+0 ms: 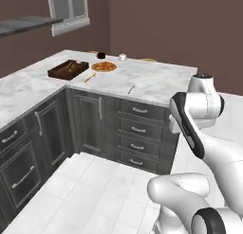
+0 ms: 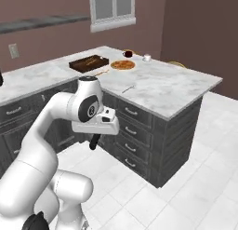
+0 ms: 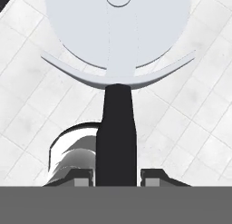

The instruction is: Take the pizza cutter from the drawer on the left and place it on the dining counter for cutting.

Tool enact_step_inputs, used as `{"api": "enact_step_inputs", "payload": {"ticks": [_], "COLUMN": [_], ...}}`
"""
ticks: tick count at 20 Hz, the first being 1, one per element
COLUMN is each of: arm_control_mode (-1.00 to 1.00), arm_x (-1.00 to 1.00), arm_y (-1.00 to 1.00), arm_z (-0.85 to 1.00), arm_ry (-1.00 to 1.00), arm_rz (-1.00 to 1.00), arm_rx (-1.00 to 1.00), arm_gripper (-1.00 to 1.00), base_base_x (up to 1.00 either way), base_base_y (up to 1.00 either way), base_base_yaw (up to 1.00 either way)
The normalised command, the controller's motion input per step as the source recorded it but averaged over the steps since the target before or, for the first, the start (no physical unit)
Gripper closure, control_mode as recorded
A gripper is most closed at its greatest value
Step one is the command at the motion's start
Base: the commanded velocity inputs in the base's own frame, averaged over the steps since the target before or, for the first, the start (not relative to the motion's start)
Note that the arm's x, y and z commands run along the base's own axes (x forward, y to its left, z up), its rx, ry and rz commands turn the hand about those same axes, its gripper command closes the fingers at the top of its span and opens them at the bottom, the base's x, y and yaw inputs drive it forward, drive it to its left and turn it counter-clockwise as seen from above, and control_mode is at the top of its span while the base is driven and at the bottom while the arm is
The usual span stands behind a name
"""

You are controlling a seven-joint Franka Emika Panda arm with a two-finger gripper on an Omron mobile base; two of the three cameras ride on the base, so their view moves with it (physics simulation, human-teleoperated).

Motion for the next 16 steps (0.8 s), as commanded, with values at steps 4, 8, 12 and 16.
{"api": "enact_step_inputs", "payload": {"ticks": [4,8,12,16], "arm_control_mode": [1.00,1.00,1.00,1.00], "arm_x": [0.00,0.00,0.00,0.00], "arm_y": [0.00,0.00,0.00,0.00], "arm_z": [0.00,0.00,0.00,0.00], "arm_ry": [0.00,0.00,0.00,0.00], "arm_rz": [0.00,0.00,0.00,0.00], "arm_rx": [0.00,0.00,0.00,0.00], "arm_gripper": [1.00,1.00,1.00,1.00], "base_base_x": [0.26,0.31,0.34,0.46], "base_base_y": [1.00,1.00,1.00,0.97], "base_base_yaw": [-0.53,-0.52,-0.49,-0.37]}}
